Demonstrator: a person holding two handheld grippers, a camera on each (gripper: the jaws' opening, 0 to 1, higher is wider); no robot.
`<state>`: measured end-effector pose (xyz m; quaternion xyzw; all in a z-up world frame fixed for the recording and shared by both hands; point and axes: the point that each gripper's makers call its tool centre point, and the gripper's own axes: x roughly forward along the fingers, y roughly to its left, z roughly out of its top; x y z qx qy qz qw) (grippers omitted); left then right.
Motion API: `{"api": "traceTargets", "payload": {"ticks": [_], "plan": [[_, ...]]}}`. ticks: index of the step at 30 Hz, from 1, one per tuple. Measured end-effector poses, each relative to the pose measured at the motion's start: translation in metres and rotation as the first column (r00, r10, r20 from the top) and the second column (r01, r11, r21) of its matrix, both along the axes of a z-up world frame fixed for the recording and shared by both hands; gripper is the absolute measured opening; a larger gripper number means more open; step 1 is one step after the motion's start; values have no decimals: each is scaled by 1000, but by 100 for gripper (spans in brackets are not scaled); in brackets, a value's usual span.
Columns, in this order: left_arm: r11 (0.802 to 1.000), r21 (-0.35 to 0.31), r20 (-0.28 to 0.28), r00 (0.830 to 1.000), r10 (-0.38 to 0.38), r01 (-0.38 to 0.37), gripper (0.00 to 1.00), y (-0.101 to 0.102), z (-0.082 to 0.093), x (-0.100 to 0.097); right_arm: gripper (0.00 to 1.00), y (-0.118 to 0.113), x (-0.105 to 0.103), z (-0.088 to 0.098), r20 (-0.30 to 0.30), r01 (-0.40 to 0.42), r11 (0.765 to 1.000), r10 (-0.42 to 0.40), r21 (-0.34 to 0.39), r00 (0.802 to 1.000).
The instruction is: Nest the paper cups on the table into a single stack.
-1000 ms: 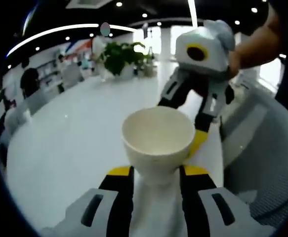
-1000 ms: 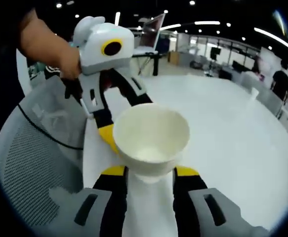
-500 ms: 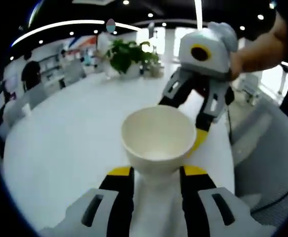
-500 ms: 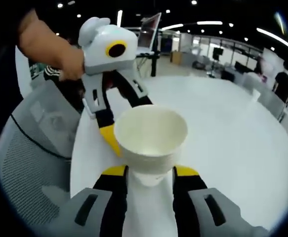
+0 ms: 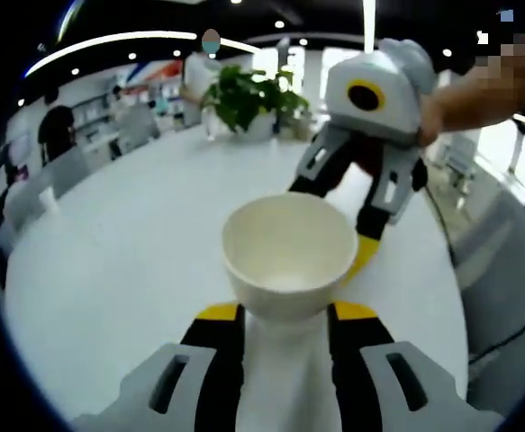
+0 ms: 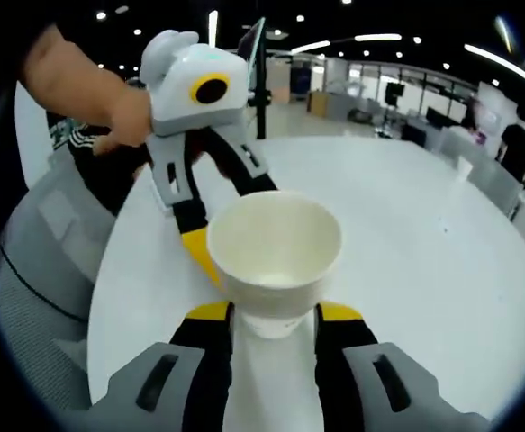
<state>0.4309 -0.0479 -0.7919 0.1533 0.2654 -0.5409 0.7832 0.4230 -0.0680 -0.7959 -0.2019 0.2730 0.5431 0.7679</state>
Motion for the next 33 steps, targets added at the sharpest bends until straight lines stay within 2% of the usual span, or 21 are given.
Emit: {"api": "traceTargets", "payload": {"ticks": [5, 12, 17, 23, 25, 27, 29, 30, 32, 33], "plan": [[1000, 4, 8, 1000, 5, -5, 34, 0, 1, 22, 32, 0, 26, -1, -16, 11, 1000, -11, 12, 1000], [1000, -3, 3, 1000, 11, -11, 34, -1, -1, 44, 32, -1, 47, -1, -18, 19, 1000, -19, 9, 1000], [1000, -3, -4, 1000, 4, -4, 34, -3, -5, 50, 32, -3, 52, -5, -28, 24, 1000, -24, 0, 999], [999, -30, -42, 999, 26, -27, 35, -6, -6, 50, 32, -7, 51, -9, -54, 50, 999, -50, -5, 997], [999, -4, -50, 998, 46, -46, 33, -2, -9, 49, 32, -8, 51, -9, -52, 56, 998, -57, -13, 997], [996, 12, -45, 995, 88, -88, 39, 2, -12, 53, 37, -11, 51, -10, -50, 69, 997, -70, -19, 996], [993, 1, -77, 990, 119, -120, 50, 3, -13, 51, 48, -17, 53, -10, -42, 92, 995, -93, -29, 995], [991, -1, -75, 988, 132, -133, 58, 5, -12, 51, 56, -21, 56, -8, -21, 120, 992, -121, -31, 992], [984, -6, -49, 983, 175, -175, 68, 10, -9, 54, 77, -31, 64, -5, 20, 194, 980, -193, -34, 981], [981, -15, -45, 980, 193, -193, 73, 13, -7, 55, 83, -34, 63, -5, 13, 212, 977, -212, -32, 977]]}}
